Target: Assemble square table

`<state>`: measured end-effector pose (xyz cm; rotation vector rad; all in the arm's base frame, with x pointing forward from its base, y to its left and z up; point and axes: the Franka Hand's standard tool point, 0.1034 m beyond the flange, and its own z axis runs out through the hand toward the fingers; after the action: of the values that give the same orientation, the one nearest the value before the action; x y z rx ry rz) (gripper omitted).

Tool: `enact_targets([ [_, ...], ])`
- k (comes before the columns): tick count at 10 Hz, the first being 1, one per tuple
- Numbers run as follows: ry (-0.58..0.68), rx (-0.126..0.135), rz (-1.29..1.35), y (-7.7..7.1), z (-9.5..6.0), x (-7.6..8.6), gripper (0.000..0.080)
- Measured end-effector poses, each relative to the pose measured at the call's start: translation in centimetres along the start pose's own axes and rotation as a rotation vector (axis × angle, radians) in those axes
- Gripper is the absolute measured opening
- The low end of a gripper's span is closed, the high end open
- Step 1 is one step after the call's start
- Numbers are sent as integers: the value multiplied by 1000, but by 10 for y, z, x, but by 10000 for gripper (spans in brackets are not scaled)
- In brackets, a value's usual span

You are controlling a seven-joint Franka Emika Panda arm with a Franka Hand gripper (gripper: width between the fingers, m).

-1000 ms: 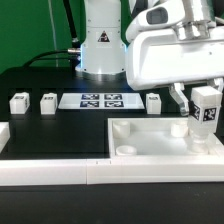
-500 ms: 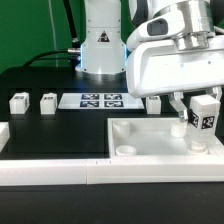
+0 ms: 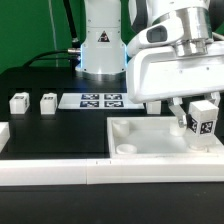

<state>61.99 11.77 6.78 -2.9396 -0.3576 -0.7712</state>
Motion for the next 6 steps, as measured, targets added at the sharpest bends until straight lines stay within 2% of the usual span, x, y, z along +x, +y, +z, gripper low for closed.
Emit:
enact_targets([
  [2, 50, -15, 27, 0, -1, -2, 287],
  [5, 54, -19, 29, 1, -1, -2, 291],
  [6, 54, -19, 29, 1, -1, -2, 506],
])
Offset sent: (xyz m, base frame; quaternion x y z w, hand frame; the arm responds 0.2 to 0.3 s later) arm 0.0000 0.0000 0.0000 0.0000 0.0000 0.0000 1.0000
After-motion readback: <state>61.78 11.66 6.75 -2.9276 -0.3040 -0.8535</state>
